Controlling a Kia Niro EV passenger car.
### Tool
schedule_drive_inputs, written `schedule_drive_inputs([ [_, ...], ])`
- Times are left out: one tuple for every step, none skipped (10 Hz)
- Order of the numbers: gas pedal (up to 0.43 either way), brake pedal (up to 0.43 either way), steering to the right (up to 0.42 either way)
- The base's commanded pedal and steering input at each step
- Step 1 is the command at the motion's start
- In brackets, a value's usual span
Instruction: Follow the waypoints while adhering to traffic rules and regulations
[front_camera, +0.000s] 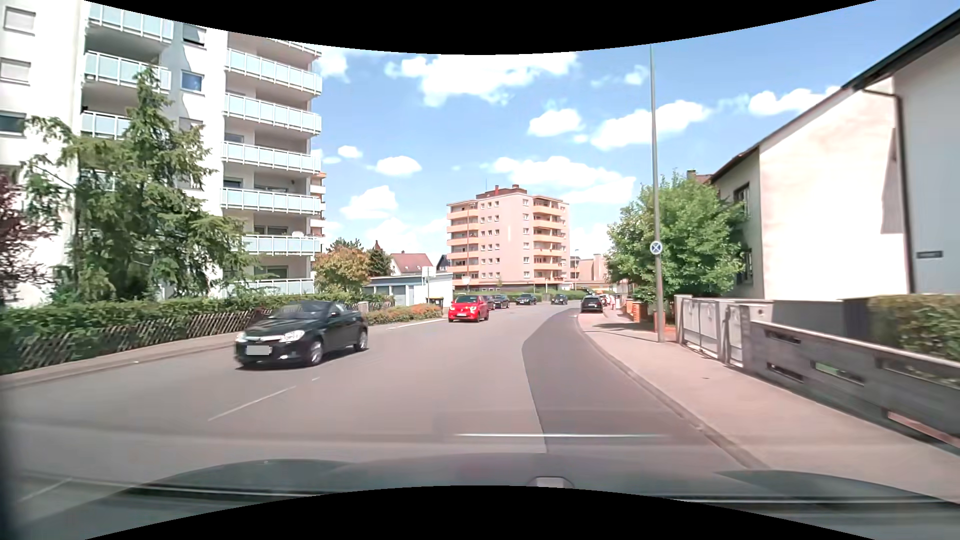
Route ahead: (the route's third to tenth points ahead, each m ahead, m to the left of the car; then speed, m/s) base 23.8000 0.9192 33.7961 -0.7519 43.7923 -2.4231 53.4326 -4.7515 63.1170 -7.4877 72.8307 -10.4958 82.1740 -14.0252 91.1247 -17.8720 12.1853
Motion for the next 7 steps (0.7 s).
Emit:
schedule_drive_inputs([
  [0.0,0.122,0.018],
  [0.0,0.116,0.018],
  [0.0,0.116,0.018],
  [0.0,0.116,0.018],
  [0.0,0.122,0.018],
  [0.0,0.116,0.017],
  [0.0,0.122,0.017],
])
